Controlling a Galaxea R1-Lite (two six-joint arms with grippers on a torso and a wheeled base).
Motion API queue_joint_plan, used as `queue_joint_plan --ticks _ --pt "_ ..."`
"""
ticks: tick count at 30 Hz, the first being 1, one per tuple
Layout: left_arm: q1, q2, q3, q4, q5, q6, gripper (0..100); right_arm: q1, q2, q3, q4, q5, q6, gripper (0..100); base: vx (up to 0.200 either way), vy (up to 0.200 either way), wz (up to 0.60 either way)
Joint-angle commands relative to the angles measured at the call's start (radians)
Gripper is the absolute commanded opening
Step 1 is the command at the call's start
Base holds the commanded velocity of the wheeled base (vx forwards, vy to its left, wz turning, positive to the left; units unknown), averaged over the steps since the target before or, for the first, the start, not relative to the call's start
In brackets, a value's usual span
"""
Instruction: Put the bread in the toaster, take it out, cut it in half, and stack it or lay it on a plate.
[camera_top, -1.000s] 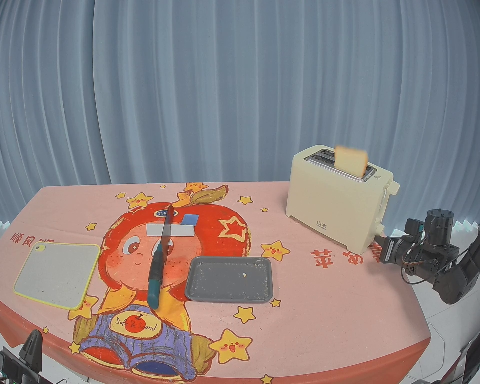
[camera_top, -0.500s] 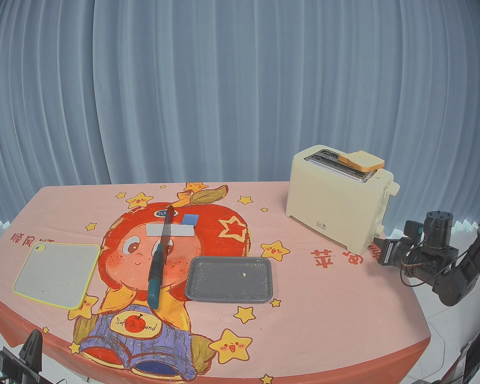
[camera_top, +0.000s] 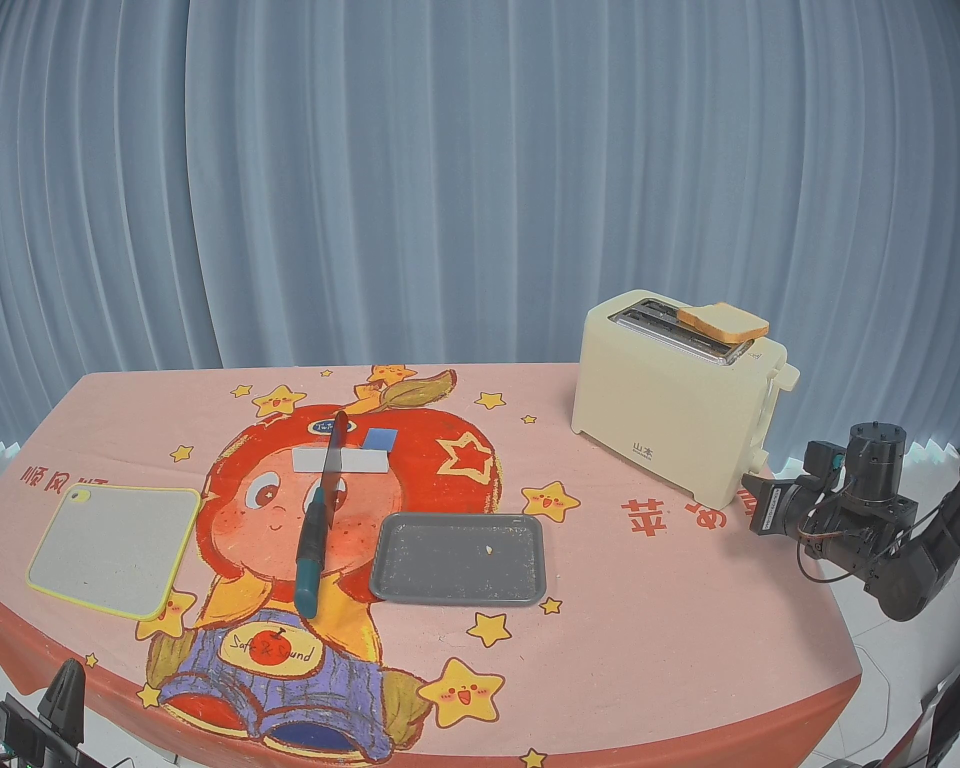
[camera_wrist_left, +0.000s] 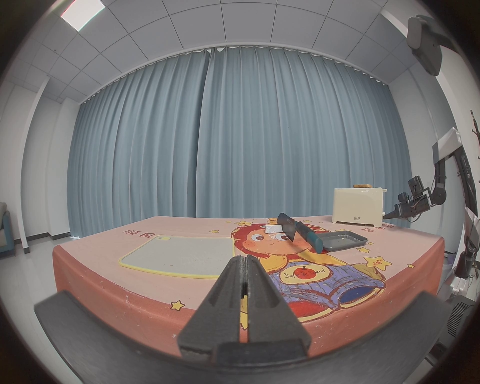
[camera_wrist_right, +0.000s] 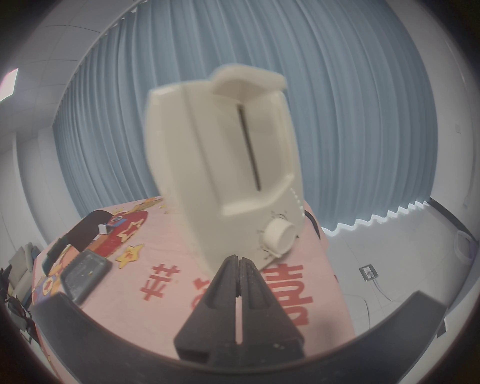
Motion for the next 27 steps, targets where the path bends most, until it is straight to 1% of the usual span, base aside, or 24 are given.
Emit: queue_joint_plan --ticks 1,3,4,5,9,11,15,18,20,21,25,27 --pt "0.000 -0.016 0.018 -0.001 0.000 0.000 0 0.073 -0.117 0.024 0.010 -0.031 -0.003 0 0.000 0.000 0.00" --pt "0.000 -0.016 0.018 -0.001 0.000 0.000 0 0.090 -0.187 0.023 0.016 -0.035 -0.003 0 0.000 0.000 0.00" --pt "0.000 -0.016 0.018 -0.001 0.000 0.000 0 0.090 -0.187 0.023 0.016 -0.035 -0.003 0 0.000 0.000 0.00" --pt "0.000 -0.016 0.018 -0.001 0.000 0.000 0 0.096 -0.240 0.015 0.021 -0.035 -0.004 0 0.000 0.000 0.00" --pt "0.000 -0.016 0.018 -0.001 0.000 0.000 0 0.093 -0.292 -0.007 0.019 -0.034 -0.003 0 0.000 0.000 0.00" --pt "0.000 -0.016 0.018 -0.001 0.000 0.000 0 0.084 -0.322 -0.039 0.019 -0.034 0.006 0 0.000 0.000 0.00" --pt "0.000 -0.016 0.018 -0.001 0.000 0.000 0 0.072 -0.345 -0.074 0.019 -0.034 0.020 0 0.000 0.000 0.00" --pt "0.000 -0.016 0.018 -0.001 0.000 0.000 0 0.069 -0.357 -0.102 0.021 -0.035 0.051 0 0.000 0.000 0.00" --pt "0.000 -0.016 0.018 -0.001 0.000 0.000 0 0.069 -0.360 -0.108 0.021 -0.035 0.057 0 0.000 0.000 0.00" --pt "0.000 -0.016 0.018 -0.001 0.000 0.000 0 0.067 -0.363 -0.112 0.021 -0.035 0.069 0 0.000 0.000 0.00" --pt "0.000 -0.016 0.018 -0.001 0.000 0.000 0 0.064 -0.364 -0.128 0.019 -0.035 0.075 0 0.000 0.000 0.00" --pt "0.000 -0.016 0.018 -0.001 0.000 0.000 0 0.046 -0.372 -0.135 0.021 -0.035 0.075 0 0.000 0.000 0.00"
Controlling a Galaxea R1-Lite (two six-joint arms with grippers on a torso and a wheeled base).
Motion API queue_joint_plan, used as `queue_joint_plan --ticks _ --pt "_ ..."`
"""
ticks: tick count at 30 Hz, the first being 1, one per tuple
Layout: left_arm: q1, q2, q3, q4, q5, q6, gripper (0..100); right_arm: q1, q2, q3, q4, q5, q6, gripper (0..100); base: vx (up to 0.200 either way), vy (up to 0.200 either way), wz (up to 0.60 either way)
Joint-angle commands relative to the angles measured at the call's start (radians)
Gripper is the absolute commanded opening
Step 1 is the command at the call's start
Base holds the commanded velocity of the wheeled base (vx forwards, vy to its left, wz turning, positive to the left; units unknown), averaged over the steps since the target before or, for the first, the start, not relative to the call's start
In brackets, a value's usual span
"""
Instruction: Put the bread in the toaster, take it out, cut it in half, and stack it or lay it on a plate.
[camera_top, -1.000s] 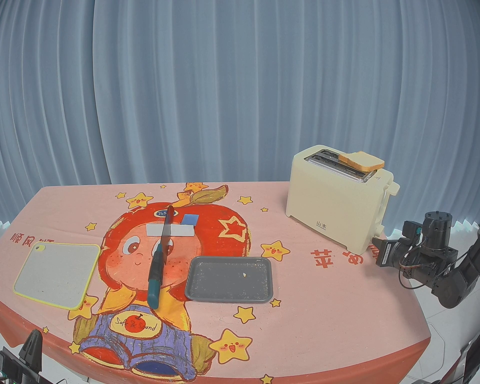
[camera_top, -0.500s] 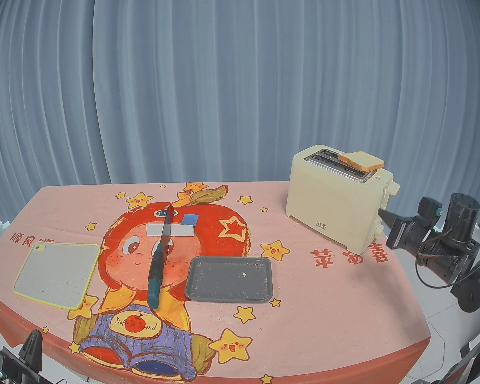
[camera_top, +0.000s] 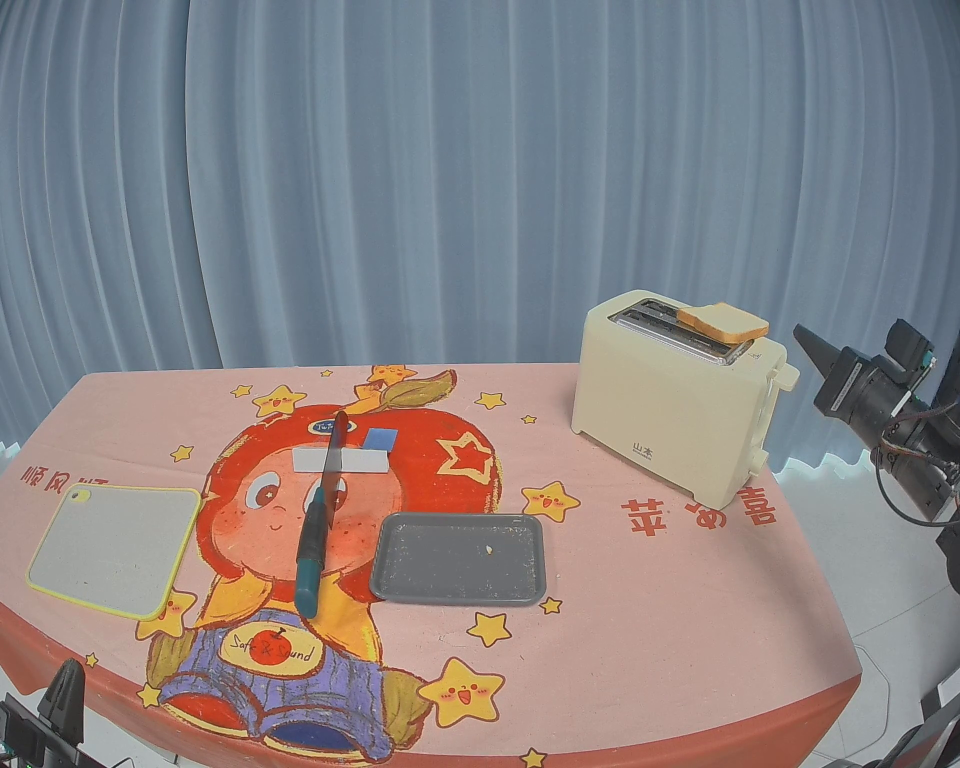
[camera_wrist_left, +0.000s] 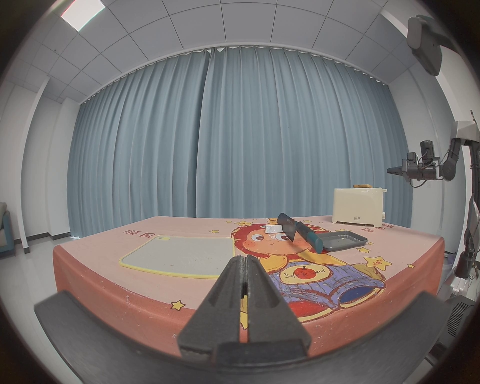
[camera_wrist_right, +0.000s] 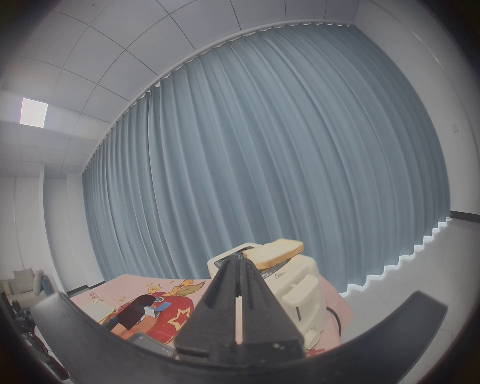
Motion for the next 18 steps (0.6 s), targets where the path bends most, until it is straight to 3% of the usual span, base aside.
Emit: queue_joint_plan --ticks 1,8,12,18 --pt "0.000 -0.016 0.018 0.001 0.000 0.000 0 -0.025 -0.026 -0.014 0.000 0.002 -0.001 0 0.000 0.000 0.00" --pt "0.000 -0.016 0.018 -0.001 0.000 0.000 0 -0.034 -0.046 -0.039 0.042 0.008 -0.002 0 0.000 0.000 0.00" --pt "0.000 -0.016 0.018 0.001 0.000 0.000 0 -0.089 -0.052 -0.137 0.141 0.025 -0.002 0 0.000 0.000 0.00" --pt "0.000 -0.016 0.018 -0.001 0.000 0.000 0 -0.148 -0.043 -0.323 0.370 0.098 -0.001 0 0.000 0.000 0.00"
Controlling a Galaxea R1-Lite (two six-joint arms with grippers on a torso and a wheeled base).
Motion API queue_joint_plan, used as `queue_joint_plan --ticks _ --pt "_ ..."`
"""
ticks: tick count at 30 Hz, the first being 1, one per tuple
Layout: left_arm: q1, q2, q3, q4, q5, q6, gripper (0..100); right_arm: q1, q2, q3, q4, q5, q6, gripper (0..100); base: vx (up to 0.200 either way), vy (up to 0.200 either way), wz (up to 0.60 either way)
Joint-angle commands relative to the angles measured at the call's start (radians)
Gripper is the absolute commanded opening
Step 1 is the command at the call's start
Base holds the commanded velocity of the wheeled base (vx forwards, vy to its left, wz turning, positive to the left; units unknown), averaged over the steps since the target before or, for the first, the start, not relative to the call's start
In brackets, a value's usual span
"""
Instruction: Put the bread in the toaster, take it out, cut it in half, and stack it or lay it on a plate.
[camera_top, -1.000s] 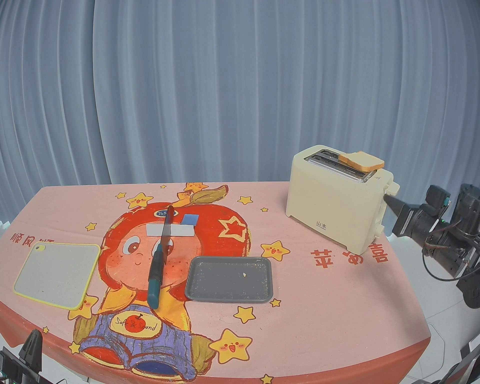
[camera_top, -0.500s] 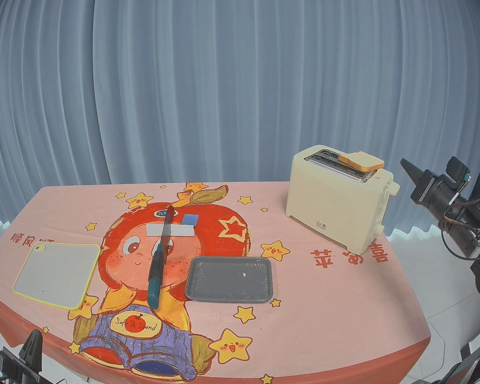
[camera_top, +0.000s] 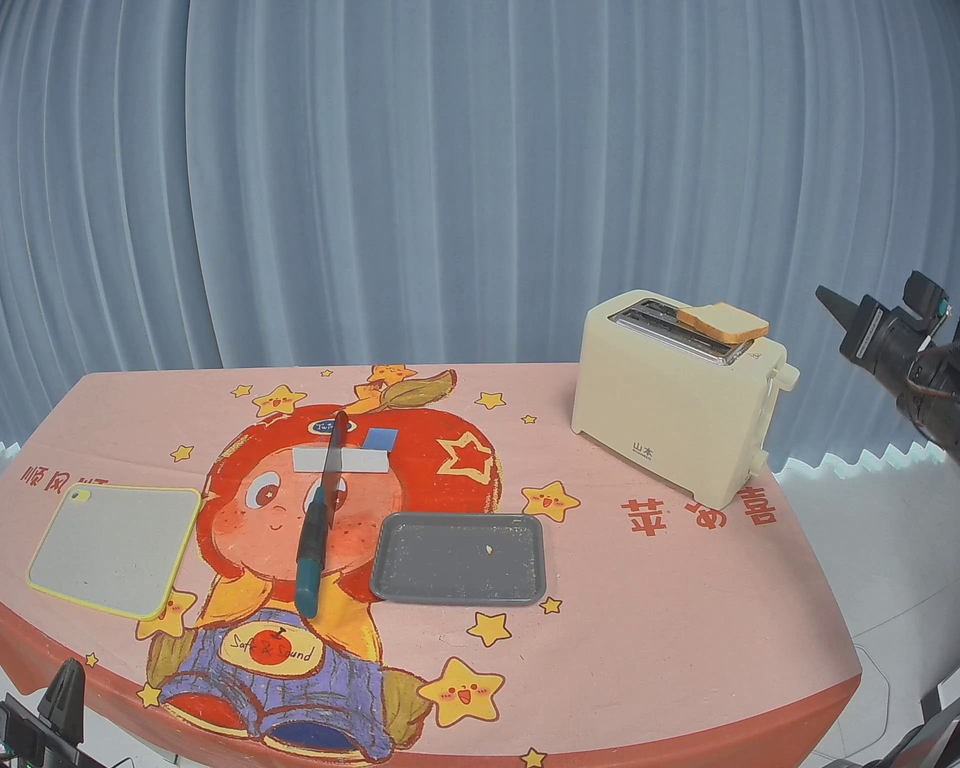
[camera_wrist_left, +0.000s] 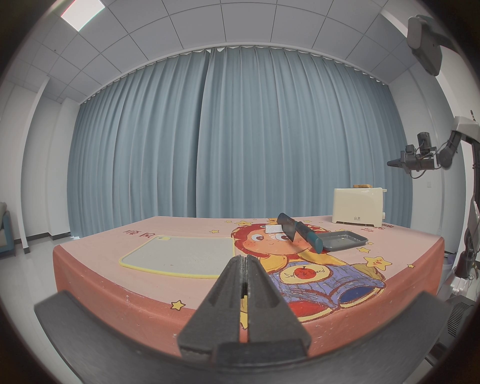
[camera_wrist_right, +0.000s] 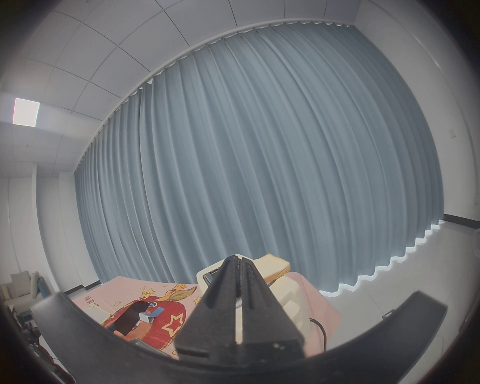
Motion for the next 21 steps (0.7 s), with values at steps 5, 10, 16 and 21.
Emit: queue_joint_plan --ticks 5,10,16,21 --pt "0.000 -0.016 0.018 -0.001 0.000 0.000 0 -0.094 0.003 -0.202 0.230 0.077 0.001 0 0.000 0.000 0.00" --pt "0.000 -0.016 0.018 0.001 0.000 0.000 0 -0.130 0.014 -0.224 0.244 0.101 0.000 0 0.000 0.000 0.00" --pt "0.000 -0.016 0.018 -0.001 0.000 0.000 0 -0.165 0.066 -0.291 0.274 0.104 -0.003 0 0.000 0.000 0.00" --pt "0.000 -0.016 0.018 0.001 0.000 0.000 0 -0.191 0.112 -0.360 0.344 0.106 -0.011 0 0.000 0.000 0.00"
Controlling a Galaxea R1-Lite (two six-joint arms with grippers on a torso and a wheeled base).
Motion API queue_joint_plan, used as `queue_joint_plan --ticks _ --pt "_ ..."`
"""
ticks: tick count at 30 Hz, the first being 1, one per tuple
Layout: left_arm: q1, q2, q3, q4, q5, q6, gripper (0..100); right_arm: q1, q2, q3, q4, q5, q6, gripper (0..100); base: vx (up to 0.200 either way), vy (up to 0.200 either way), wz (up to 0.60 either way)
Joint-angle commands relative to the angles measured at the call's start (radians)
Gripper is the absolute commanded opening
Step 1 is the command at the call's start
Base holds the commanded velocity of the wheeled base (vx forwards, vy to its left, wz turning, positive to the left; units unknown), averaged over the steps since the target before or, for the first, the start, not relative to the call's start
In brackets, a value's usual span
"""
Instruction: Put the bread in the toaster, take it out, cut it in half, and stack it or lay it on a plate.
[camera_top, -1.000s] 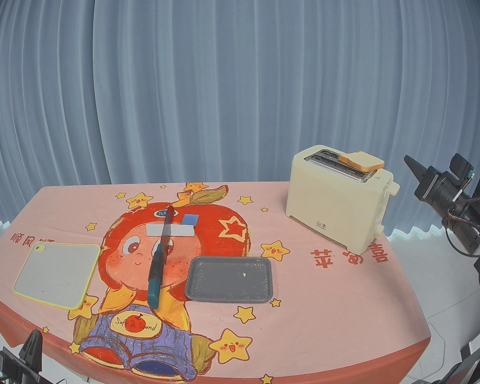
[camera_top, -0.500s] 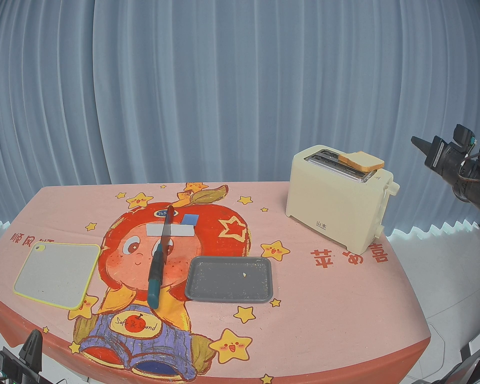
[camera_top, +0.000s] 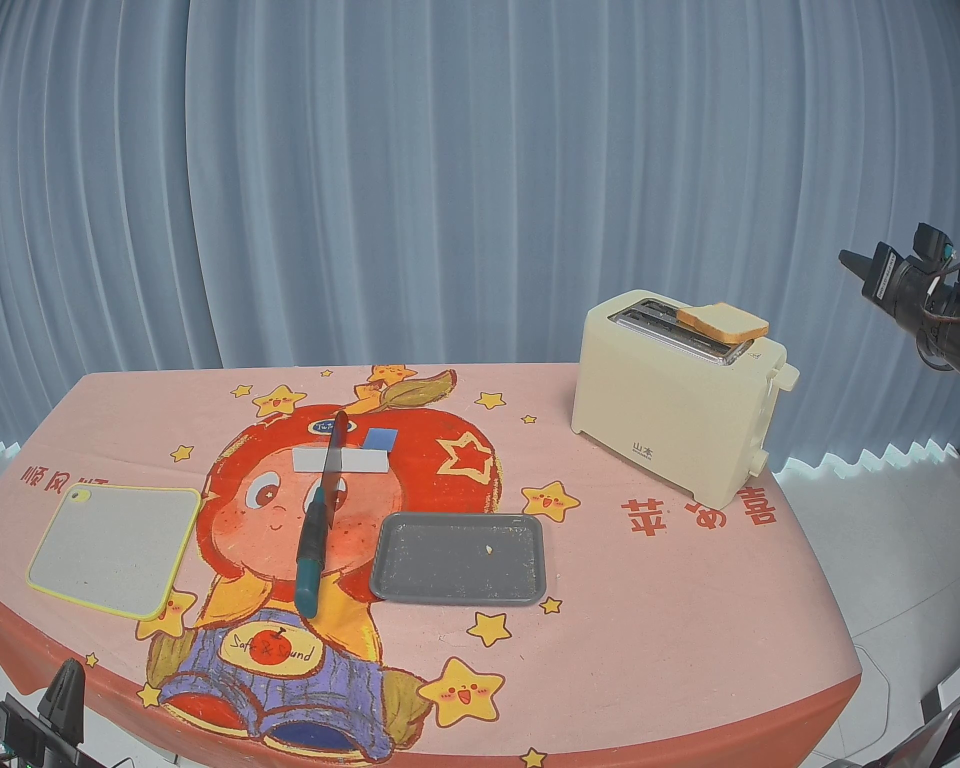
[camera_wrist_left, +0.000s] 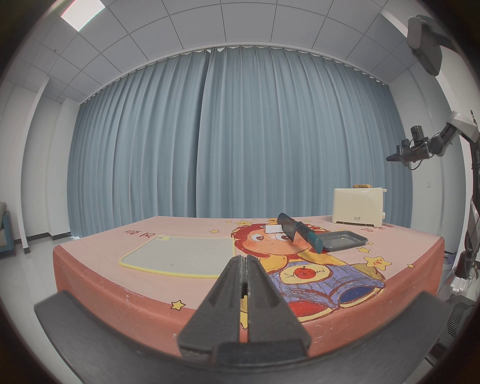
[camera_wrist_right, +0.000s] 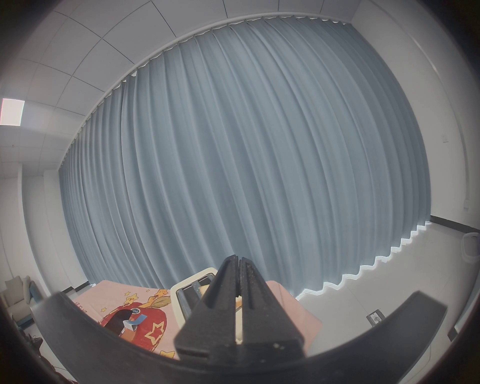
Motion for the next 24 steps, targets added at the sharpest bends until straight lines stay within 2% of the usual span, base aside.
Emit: queue_joint_plan --ticks 1,6,7,10,11,12,19,21,22,24 --pt "0.000 -0.016 0.018 -0.001 0.000 0.000 0 -0.025 0.052 -0.045 0.012 0.001 -0.004 0 0.000 0.000 0.00" --pt "0.000 -0.016 0.018 -0.001 0.000 0.000 0 -0.032 0.072 -0.037 0.011 0.001 -0.002 0 0.000 0.000 0.00" --pt "0.000 -0.016 0.018 -0.001 0.000 0.000 0 -0.043 0.082 -0.039 0.011 0.004 -0.001 100 0.000 0.000 0.00" --pt "0.000 -0.016 0.018 0.001 0.000 0.000 0 -0.054 0.091 -0.043 0.011 0.027 0.007 100 0.000 0.000 0.00" --pt "0.000 -0.016 0.018 -0.001 0.000 0.000 0 -0.057 0.095 -0.048 0.012 0.059 0.010 100 0.000 0.000 0.00" --pt "0.000 -0.016 0.018 0.001 0.000 0.000 0 -0.058 0.102 -0.049 0.012 0.070 0.010 100 0.000 0.000 0.00" --pt "0.000 -0.016 0.018 -0.001 0.000 0.000 0 -0.058 0.160 -0.108 0.092 0.082 0.009 100 0.000 0.000 0.00" --pt "0.000 -0.016 0.018 0.001 0.000 0.000 0 -0.057 0.175 -0.125 0.135 0.104 0.010 100 0.000 0.000 0.00" --pt "0.000 -0.016 0.018 -0.001 0.000 0.000 0 -0.052 0.187 -0.129 0.157 0.131 0.010 100 0.000 0.000 0.00" --pt "0.000 -0.016 0.018 -0.001 0.000 0.000 0 -0.049 0.209 -0.135 0.163 0.148 0.012 100 0.000 0.000 0.00"
